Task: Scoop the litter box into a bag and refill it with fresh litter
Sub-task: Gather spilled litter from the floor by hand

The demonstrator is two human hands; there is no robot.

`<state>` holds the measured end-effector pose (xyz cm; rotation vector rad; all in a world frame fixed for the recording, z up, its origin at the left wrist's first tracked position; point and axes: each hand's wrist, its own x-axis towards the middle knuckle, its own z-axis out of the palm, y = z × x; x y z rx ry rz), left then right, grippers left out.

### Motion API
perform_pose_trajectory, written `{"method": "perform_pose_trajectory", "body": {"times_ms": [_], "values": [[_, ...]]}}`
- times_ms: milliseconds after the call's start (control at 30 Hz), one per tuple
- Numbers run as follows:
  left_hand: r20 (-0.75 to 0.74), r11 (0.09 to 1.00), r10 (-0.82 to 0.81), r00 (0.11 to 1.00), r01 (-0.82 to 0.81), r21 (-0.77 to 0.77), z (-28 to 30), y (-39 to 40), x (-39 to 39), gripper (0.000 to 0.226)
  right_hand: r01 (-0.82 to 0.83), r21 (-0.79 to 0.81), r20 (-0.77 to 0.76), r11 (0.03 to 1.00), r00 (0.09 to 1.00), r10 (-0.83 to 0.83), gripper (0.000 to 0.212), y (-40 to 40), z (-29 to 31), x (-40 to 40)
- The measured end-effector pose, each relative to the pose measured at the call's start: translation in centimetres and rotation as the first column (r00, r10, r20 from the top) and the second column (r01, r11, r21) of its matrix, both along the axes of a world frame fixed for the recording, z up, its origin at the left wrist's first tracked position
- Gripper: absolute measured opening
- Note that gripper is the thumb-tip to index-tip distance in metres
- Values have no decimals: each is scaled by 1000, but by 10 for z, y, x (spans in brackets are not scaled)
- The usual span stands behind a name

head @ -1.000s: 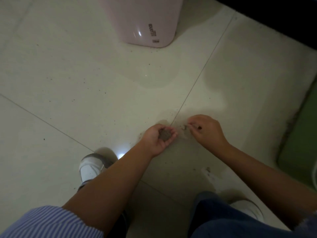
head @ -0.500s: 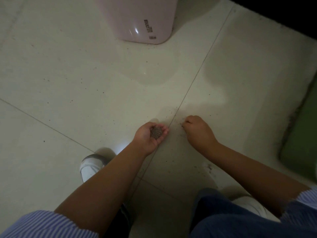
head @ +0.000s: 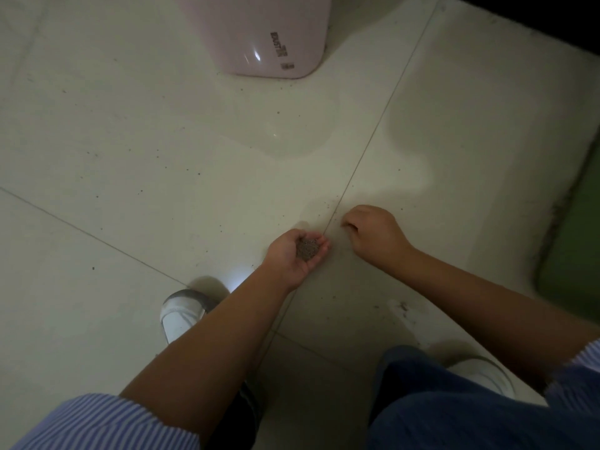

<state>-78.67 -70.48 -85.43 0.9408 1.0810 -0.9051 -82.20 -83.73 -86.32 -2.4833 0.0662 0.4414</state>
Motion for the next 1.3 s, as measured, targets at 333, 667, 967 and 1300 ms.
{"method": "perform_pose_trajectory", "body": {"times_ms": [333, 667, 967, 1300], "values": [[-16, 999, -28, 999, 28, -38, -4, 0, -2, 34, -132, -109, 200, 985, 968, 152, 17, -33, -12, -8], [8, 999, -31, 999, 31, 12, -7, 0, 1, 33, -480, -198, 70, 855, 863, 500, 26, -49, -22, -10], [-14, 996, -90, 996, 90, 10, -5, -3, -4, 34, -524, -195, -104, 829, 852, 513, 32, -40, -8, 4], [-20, 995, -104, 994, 104, 0, 1, -3, -4, 34, -370, -209, 72, 906, 918, 391, 12, -28, -6, -2]]}}
